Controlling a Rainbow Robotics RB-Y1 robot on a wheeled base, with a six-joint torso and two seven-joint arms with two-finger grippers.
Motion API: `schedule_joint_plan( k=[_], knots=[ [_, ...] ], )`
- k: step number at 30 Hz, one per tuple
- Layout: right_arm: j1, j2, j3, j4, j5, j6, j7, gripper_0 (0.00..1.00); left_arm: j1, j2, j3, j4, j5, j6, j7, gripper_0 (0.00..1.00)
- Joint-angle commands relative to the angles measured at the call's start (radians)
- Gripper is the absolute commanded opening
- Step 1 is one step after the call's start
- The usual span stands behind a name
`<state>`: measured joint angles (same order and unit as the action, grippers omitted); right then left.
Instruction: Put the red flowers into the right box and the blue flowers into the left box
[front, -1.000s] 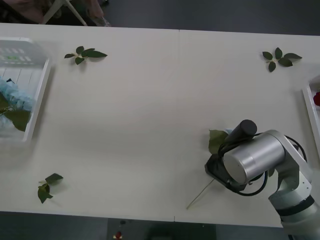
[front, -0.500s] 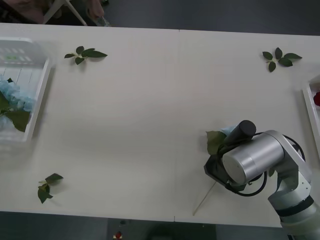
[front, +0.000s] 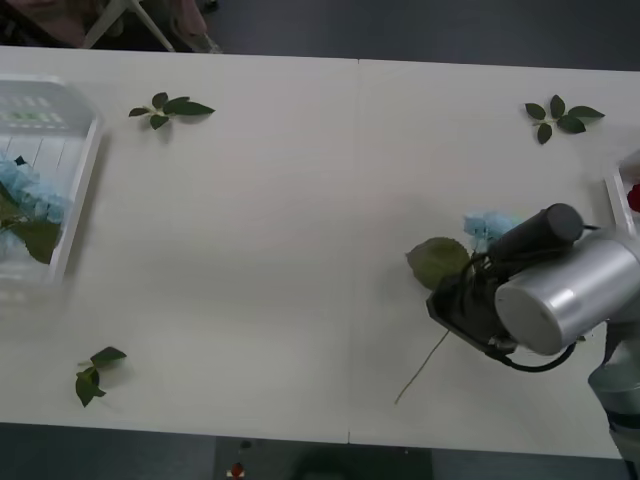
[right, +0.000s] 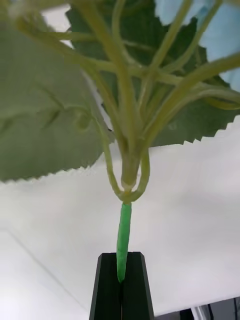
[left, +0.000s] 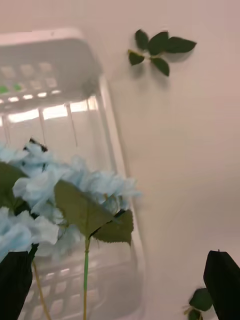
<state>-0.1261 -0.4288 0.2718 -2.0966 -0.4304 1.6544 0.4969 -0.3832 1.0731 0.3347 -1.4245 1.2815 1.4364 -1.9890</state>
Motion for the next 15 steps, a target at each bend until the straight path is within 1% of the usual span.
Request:
schedule_joint_plan(
  k=[1,4,7,8,10,11,13,15],
  knots=[
    [-0.032,-0.031,-0.148,-0.062,-0.154,0.013,0.252,0.0,0.026,-0.065,-0.063,-0.154,-0.028,-0.119,0.177,1.0],
    [-0.053,-0.03,-0.23,-0.062,-0.254,0.015,0.379,0.0,0.073,-0.114,-0.098,-0.232,-0.044,-0.203,0.228,1.0],
    [-0.086,-0.03,-0.338,-0.06,-0.373,0.016,0.572,0.0,0.155,-0.19,-0.145,-0.344,-0.054,-0.306,0.253,1.0],
    [-0.09,-0.03,-0.355,-0.06,-0.395,0.016,0.603,0.0,0.164,-0.2,-0.154,-0.361,-0.056,-0.314,0.256,1.0],
    [-0.113,-0.03,-0.434,-0.043,-0.525,0.016,0.704,0.0,0.185,-0.242,-0.184,-0.413,-0.057,-0.321,0.265,1.0],
    [-0.119,-0.028,-0.456,-0.036,-0.567,0.016,0.732,0.0,0.187,-0.251,-0.191,-0.424,-0.054,-0.321,0.266,1.0],
    [-0.142,-0.028,-0.542,0.009,-0.737,0.016,0.839,0.0,0.185,-0.291,-0.223,-0.464,-0.054,-0.318,0.272,1.0],
    [-0.164,-0.027,-0.592,0.05,-0.846,0.018,0.925,0.0,0.181,-0.321,-0.252,-0.488,-0.062,-0.318,0.274,1.0]
  ],
)
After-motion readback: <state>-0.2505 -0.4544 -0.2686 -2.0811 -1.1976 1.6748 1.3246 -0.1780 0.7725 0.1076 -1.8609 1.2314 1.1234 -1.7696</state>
